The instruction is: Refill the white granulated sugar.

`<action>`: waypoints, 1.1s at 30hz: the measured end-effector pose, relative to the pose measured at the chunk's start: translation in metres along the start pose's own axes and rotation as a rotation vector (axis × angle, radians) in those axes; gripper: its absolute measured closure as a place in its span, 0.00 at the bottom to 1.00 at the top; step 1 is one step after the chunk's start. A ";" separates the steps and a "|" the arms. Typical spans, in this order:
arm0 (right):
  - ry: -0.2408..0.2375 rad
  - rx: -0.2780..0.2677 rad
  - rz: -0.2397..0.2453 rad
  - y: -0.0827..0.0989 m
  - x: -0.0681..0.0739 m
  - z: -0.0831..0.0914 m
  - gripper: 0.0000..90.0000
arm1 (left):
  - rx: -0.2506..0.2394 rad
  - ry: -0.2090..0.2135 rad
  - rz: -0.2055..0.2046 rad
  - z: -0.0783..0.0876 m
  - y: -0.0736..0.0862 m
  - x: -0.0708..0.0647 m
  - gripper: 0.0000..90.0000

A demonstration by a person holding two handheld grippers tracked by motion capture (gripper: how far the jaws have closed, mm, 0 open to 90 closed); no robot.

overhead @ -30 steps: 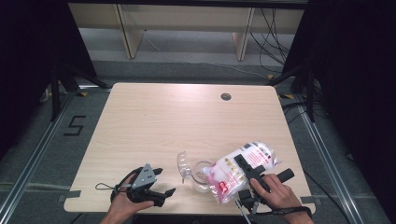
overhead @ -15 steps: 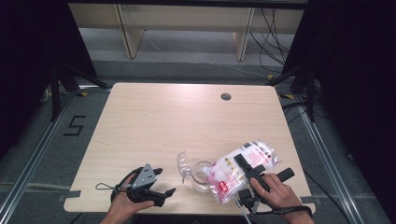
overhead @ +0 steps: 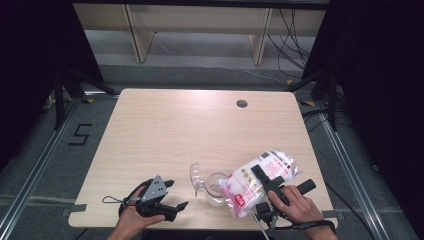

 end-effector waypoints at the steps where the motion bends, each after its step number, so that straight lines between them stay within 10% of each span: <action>1: -0.009 0.007 -0.010 0.000 0.002 0.000 0.59 | 0.003 -0.002 -0.003 0.000 0.000 0.000 0.19; 33: -0.007 0.018 -0.022 0.003 0.001 0.002 0.60 | 0.011 -0.008 -0.013 0.000 0.000 0.001 0.19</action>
Point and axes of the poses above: each handheld gripper's, and its own axes: z roughly backward along the jaws, y roughly out of its underside, x roughly to its left, the point moved 4 cm from there along -z, roughly forward along the jaws, and after that the axes turned 7 degrees about z, right-handed, at the moved point
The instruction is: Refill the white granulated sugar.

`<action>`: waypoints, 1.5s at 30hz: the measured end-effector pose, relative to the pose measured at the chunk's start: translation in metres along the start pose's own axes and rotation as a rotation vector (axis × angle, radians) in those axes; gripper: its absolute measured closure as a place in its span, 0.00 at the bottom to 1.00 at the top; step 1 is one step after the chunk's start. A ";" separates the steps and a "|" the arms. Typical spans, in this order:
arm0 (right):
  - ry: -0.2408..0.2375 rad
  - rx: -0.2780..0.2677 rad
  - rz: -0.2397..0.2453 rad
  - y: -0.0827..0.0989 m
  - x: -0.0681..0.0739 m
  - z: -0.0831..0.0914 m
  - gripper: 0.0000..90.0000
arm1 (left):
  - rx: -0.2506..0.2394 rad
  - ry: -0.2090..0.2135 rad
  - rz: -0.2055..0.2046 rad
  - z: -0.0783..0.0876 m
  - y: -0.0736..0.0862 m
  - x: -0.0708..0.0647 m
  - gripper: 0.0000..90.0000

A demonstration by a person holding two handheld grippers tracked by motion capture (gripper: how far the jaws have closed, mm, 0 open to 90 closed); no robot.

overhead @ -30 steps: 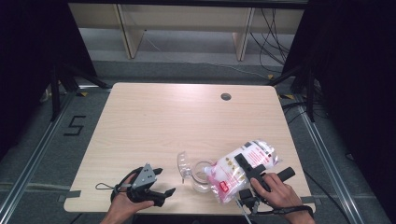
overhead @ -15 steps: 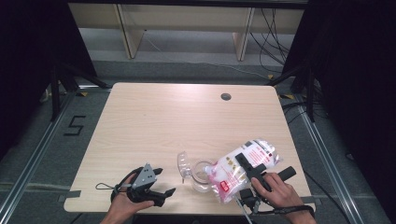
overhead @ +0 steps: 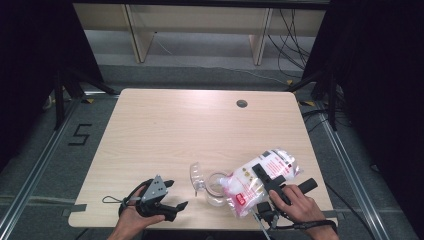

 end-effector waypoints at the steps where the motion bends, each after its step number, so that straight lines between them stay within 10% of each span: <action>1: 0.001 -0.001 0.002 0.000 0.000 0.000 0.60 | -0.010 0.007 0.012 0.000 0.000 -0.001 0.19; 45: -0.001 0.005 0.038 0.000 -0.004 0.003 0.61 | -0.022 0.011 0.021 -0.002 0.000 -0.003 0.19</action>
Point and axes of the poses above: each handheld gripper's, and its own axes: z roughly backward along the jaws, y roughly out of its underside, x roughly to its left, the point moved 4 cm from there along -z, roughly forward along the jaws, and after that the axes turned 7 degrees about z, right-handed, at the moved point
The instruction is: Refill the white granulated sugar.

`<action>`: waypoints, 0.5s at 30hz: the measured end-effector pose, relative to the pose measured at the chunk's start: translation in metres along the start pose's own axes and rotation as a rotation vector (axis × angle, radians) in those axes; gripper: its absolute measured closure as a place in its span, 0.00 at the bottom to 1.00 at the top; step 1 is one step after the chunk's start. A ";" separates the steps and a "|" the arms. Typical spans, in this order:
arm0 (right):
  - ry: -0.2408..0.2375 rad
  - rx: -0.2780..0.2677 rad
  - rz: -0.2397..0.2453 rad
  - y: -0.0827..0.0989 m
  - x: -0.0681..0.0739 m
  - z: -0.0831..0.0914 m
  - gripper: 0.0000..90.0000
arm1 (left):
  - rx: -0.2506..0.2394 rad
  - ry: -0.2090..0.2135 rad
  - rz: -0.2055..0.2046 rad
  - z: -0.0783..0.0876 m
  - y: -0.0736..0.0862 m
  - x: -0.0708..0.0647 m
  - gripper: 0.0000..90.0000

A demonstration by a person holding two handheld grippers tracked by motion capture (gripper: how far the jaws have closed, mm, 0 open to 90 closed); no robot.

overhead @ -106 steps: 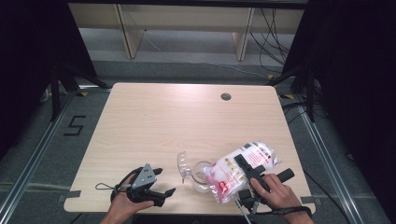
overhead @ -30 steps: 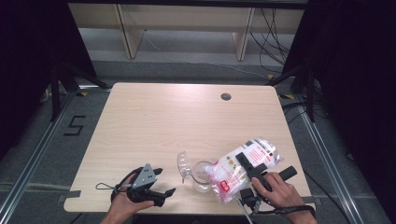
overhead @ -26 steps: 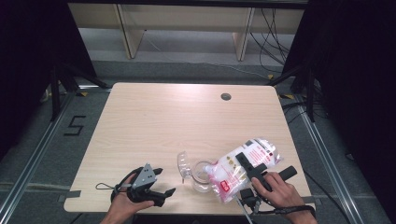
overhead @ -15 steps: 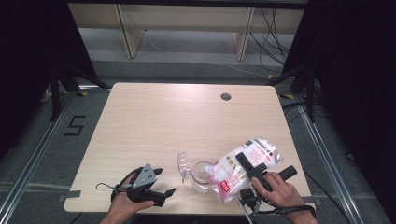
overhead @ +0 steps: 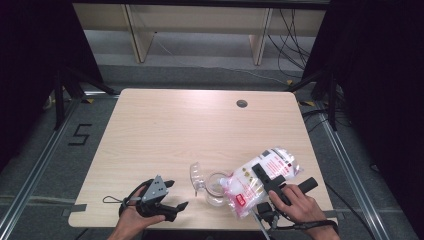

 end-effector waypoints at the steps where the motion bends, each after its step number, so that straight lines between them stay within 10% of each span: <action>1: -0.004 -0.002 0.009 0.000 -0.001 0.000 0.61 | 0.011 -0.002 -0.012 0.001 0.000 0.001 0.19; 15: -0.001 -0.001 0.012 0.000 -0.002 0.000 0.61 | 0.013 0.002 -0.010 0.001 0.000 0.001 0.19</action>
Point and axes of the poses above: each handheld gripper's, and its own axes: z roughly backward along the jaws, y roughly out of its underside, x roughly to its left, the point moved 4 cm from there along -z, roughly forward along the jaws, and after that the axes turned 7 degrees about z, right-handed, at the moved point
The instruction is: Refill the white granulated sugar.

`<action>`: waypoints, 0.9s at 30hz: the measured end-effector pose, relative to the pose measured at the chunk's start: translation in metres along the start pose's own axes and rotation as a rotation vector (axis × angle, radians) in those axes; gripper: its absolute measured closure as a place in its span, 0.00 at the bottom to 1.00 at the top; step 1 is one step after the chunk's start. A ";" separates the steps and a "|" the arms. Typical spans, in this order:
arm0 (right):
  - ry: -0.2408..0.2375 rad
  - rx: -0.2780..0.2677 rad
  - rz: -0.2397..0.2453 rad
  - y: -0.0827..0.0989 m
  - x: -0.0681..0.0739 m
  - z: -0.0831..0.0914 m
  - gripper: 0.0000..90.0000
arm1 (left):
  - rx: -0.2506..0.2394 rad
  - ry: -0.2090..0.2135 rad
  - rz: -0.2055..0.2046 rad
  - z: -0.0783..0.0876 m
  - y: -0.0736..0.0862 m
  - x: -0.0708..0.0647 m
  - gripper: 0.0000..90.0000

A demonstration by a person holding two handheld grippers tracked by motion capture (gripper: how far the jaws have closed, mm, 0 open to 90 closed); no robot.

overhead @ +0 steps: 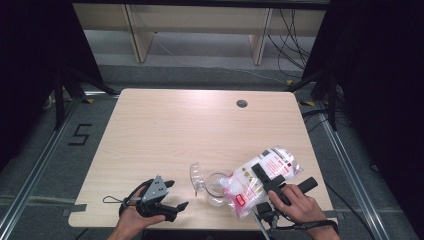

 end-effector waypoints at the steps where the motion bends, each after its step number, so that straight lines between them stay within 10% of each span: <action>1: 0.000 0.001 -0.001 0.000 0.000 0.000 0.61 | 0.010 -0.001 -0.007 0.001 0.000 0.000 0.19; 27: -0.001 0.005 0.001 0.000 -0.001 0.001 0.61 | 0.002 -0.005 -0.002 0.000 0.000 0.000 0.19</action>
Point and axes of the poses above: each handheld gripper's, and its own axes: z roughly backward along the jaws, y roughly out of its underside, x roughly to its left, the point moved 4 cm from there along -z, roughly forward along the jaws, and after that the axes turned 7 degrees about z, right-handed, at the moved point
